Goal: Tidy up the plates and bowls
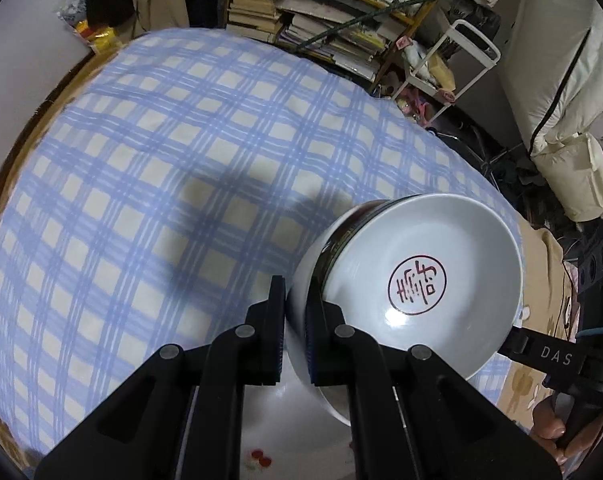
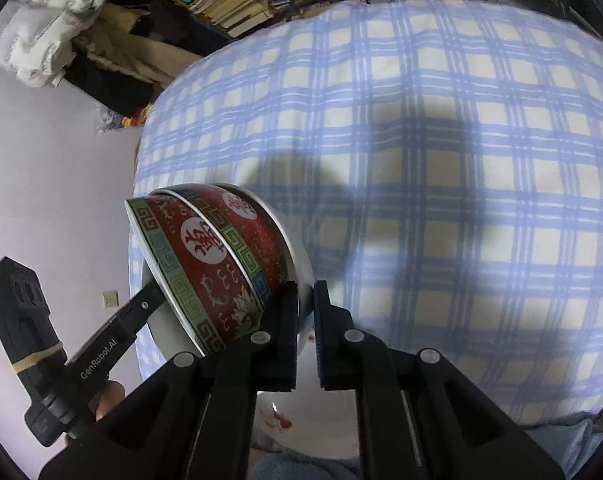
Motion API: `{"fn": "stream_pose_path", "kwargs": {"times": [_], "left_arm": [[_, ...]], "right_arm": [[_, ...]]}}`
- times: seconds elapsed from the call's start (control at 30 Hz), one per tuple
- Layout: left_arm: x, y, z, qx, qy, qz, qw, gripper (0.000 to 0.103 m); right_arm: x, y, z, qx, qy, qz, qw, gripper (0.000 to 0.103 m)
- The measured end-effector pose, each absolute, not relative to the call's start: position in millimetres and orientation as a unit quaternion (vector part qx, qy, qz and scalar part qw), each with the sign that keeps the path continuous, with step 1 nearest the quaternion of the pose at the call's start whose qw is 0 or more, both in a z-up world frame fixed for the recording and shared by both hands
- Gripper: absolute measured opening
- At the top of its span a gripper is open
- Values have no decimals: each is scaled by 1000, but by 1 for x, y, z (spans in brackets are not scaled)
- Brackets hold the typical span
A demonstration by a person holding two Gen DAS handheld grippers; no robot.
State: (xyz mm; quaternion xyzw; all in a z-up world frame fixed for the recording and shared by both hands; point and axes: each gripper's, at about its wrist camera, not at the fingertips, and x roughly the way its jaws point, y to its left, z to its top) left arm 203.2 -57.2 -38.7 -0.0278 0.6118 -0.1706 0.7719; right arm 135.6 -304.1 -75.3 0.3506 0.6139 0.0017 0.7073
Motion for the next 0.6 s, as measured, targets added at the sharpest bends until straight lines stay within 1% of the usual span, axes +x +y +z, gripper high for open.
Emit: {"fn": "stream_pose_path", "kwargs": {"times": [0.23, 0.4, 0.6], "left_arm": [[155, -38, -32, -22, 607, -160, 778, 7], [125, -27, -48, -16, 615, -152, 773, 7], [110, -22, -76, -2, 634, -136, 761, 7]], "right_arm": [[88, -282, -69, 349, 612, 10, 709, 12], [58, -269, -84, 345, 621, 10, 704, 11], [41, -257, -110, 339, 631, 3, 698, 11]]}}
